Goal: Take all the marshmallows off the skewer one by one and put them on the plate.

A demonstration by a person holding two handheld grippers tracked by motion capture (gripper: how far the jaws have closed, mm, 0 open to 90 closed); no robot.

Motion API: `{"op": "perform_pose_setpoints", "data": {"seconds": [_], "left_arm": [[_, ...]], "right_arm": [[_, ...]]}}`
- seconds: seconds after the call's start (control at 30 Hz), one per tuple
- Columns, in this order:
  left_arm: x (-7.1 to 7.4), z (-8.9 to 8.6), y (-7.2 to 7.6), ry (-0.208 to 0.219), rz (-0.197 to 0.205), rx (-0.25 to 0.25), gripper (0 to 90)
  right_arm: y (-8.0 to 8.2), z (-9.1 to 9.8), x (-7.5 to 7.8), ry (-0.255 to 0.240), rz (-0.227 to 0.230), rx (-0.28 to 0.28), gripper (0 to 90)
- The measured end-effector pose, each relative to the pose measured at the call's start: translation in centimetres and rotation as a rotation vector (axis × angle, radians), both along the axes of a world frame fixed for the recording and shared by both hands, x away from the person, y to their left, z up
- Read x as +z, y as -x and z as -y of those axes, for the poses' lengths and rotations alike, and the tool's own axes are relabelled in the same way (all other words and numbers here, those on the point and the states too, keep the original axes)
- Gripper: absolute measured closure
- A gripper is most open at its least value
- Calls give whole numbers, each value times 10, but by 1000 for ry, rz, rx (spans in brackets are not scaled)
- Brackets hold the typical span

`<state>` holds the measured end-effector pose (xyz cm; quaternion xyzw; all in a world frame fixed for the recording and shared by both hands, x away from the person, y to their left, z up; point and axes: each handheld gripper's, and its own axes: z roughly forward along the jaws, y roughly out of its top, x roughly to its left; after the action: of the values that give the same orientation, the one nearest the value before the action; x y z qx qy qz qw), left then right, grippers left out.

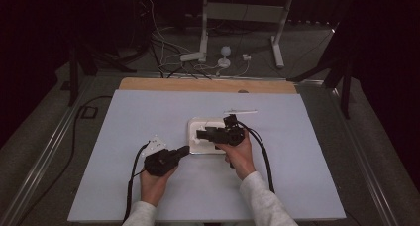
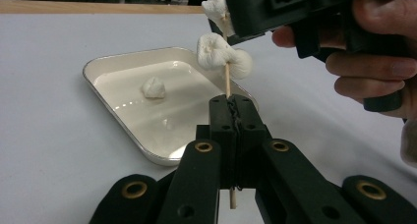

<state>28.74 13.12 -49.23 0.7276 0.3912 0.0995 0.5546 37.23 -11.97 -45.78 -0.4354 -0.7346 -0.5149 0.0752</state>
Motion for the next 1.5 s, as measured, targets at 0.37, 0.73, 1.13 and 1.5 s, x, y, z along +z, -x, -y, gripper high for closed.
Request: {"op": "perform_pose_setpoints", "data": {"seconds": [0.37,0.73,1.13,1.5], "left_arm": [[0,0,1,22,22,-13,900],[0,0,1,-3,34,-25,900],[-5,-3,4,-52,25,-13,900],[-3,-9,1,-7,23,21,900]], "right_arm": [[-3,0,-7,-125,-101,12,704],[-2,4,4,-116,-53,2,795],[-10,36,38,-62,79,-150,817],[-7,45,47,25,143,-128,807]]}}
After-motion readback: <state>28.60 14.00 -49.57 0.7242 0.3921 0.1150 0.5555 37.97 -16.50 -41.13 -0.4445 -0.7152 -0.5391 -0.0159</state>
